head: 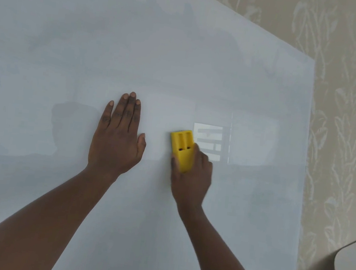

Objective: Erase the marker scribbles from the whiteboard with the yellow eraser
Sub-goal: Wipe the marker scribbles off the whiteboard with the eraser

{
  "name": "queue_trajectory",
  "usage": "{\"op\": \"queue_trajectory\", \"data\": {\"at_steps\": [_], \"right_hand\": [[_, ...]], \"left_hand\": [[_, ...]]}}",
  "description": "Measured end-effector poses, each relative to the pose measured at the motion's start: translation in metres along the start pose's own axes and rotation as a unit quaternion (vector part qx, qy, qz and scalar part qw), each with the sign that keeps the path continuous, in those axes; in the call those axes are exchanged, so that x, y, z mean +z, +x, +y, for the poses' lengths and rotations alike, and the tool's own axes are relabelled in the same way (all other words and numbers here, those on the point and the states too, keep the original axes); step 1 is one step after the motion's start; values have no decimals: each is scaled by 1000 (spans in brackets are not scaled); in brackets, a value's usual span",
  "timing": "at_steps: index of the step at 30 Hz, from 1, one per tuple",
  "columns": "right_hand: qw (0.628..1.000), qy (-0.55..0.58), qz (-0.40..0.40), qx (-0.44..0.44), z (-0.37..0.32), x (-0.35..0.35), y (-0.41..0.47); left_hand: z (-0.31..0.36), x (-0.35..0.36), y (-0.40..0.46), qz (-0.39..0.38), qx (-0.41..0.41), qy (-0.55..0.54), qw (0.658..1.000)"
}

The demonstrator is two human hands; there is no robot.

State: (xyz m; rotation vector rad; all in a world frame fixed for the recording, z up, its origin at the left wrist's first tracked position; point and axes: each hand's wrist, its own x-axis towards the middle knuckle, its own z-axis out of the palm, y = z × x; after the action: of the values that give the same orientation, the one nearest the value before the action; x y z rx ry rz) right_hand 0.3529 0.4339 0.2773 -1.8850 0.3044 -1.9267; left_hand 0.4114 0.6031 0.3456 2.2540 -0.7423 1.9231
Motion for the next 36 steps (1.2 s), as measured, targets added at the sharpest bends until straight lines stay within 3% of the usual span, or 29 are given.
{"op": "queue_trajectory", "data": {"at_steps": [10, 20, 25, 30, 36], "right_hand": [[979, 50, -87, -179, -25, 0, -27], [878, 88, -253, -398, -36, 0, 7], [853, 130, -320, -391, -40, 1, 11], [874, 160, -352, -294, -35, -18, 18], [881, 141, -387, -233, -41, -37, 1]], "left_hand": [[-25, -19, -35, -61, 99, -53, 992], [-25, -61, -68, -141, 88, -17, 986], [-30, -78, -74, -204, 23, -76, 976], [-35, -108, -76, -252, -98, -111, 956], [-47, -136, -71, -288, -156, -140, 934]]}}
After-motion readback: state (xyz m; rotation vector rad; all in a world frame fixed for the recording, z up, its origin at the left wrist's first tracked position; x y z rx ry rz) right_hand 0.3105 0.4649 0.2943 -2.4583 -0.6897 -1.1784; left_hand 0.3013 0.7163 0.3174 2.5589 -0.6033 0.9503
